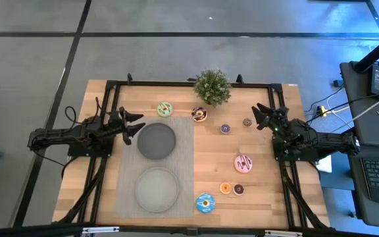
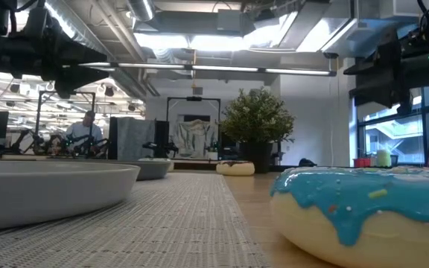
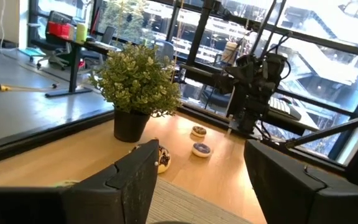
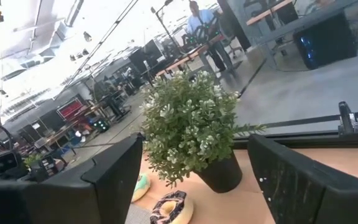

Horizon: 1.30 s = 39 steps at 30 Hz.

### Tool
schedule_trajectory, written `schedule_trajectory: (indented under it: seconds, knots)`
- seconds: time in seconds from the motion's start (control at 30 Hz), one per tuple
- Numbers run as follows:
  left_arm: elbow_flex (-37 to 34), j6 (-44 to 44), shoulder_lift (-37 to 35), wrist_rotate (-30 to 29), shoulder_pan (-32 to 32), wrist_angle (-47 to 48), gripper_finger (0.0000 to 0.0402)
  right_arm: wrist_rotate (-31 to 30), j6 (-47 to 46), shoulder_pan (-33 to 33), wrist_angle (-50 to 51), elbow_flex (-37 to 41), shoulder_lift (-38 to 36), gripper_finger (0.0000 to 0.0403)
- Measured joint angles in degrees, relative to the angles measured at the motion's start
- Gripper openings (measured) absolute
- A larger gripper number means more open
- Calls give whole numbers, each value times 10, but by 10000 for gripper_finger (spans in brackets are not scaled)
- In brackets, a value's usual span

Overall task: Pick & Place donuts
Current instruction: Put the big light blue donut on the black plate

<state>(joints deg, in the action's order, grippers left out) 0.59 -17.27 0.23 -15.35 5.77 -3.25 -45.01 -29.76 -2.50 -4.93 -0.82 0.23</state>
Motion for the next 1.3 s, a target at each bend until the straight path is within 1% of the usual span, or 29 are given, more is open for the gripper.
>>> schedule_trajectory:
  seconds: [0.17,0.27,0.37,0.47,0.53,0.6,0.67,0.73,0.8,0.87,0.97,1.03,1.1,1.2,1.3]
  knots:
    - [0,-17,0,-15,0,-15,232,0,0,0,2,0,0,294]
    - [0,-47,0,1,0,-29,231,-2,-1,0,2,0,0,294]
    - [0,-50,0,16,0,-28,232,-28,-20,0,5,0,0,294]
    - [0,-47,0,14,0,-28,232,-62,-58,0,17,0,0,294]
    - [0,-47,0,12,0,-29,232,-73,-75,0,27,0,0,294]
    - [0,-47,0,-7,0,-35,231,-75,-75,0,27,0,2,294]
    - [0,-52,0,-43,0,-47,231,-75,-64,0,27,0,2,294]
    - [0,-78,0,-87,0,-75,232,-77,-49,0,27,0,2,294]
    - [0,-97,6,-127,0,-105,232,-93,-44,0,27,0,2,294]
    - [13,-98,21,-148,0,-102,230,-115,-45,0,29,0,2,294]
    - [55,-110,76,-180,0,-71,228,-149,-45,0,32,0,2,294]
    - [94,-119,133,-206,1,-43,226,-165,-43,0,32,0,2,294]
    - [144,-118,203,-211,10,-20,225,-170,-40,0,32,0,2,294]
    - [231,-112,316,-195,37,33,224,-170,-29,0,34,0,2,294]
    - [335,-120,432,-142,81,119,224,-170,-29,0,37,0,2,294]
